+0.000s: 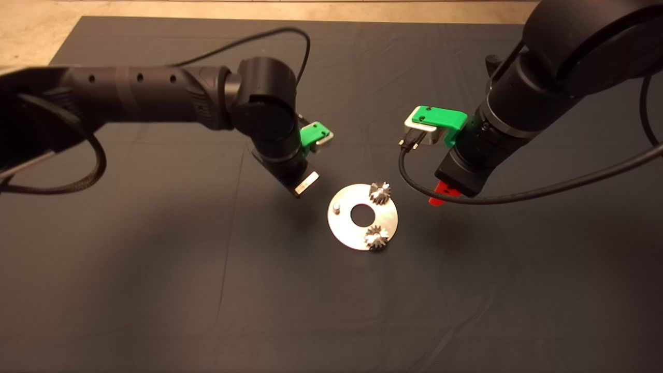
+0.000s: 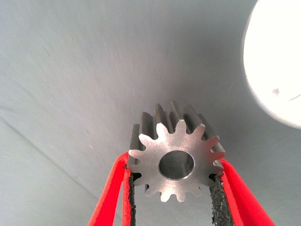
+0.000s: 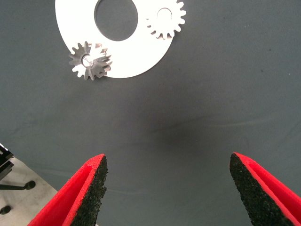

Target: Install three planetary gears onto the carrier pins

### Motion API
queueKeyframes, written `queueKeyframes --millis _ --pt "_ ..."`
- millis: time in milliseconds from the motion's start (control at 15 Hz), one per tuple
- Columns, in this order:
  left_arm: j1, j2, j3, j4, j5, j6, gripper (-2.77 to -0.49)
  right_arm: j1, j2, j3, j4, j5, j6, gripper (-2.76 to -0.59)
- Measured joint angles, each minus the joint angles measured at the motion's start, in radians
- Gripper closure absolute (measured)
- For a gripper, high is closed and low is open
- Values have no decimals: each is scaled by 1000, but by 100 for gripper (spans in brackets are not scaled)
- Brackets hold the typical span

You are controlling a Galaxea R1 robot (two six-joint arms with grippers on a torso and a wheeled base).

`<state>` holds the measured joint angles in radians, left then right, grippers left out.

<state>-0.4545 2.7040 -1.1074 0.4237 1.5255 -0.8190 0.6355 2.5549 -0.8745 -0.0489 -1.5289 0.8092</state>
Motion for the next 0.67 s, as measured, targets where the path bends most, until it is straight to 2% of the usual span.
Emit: queueKeyframes --millis 133,467,667 --pt "13 13 5 -2 0 -4 -77 3 -12 29 5 -3 0 -191" --pt "13 76 6 -4 0 -7 -77 13 -12 150 73 -1 1 -191" --pt "13 103 6 -4 1 -8 -77 13 -12 239 96 -1 43 -191"
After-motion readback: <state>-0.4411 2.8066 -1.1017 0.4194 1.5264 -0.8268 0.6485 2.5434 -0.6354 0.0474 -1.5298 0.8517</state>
